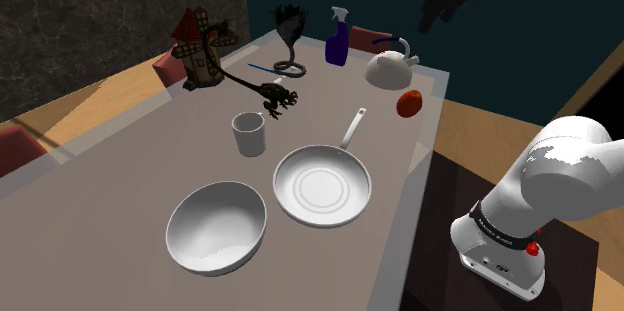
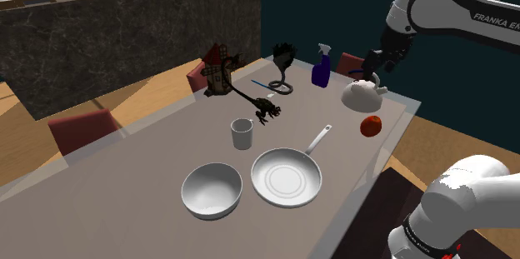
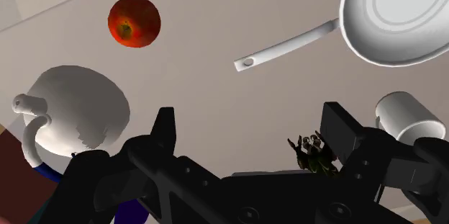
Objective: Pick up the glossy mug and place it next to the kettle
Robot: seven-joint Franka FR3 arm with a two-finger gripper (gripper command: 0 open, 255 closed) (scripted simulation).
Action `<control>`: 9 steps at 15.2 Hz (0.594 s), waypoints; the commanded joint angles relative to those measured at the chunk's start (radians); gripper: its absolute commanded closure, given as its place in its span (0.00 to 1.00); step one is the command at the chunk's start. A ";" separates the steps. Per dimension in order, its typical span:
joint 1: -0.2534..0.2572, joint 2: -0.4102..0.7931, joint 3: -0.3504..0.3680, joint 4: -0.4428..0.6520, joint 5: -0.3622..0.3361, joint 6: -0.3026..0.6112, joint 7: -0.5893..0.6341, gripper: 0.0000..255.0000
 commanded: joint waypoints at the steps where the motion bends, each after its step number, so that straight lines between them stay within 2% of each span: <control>1: 0.000 0.000 0.000 0.000 0.000 0.000 0.000 0.00; 9: 0.039 0.162 0.123 -0.023 0.054 0.167 0.139 0.00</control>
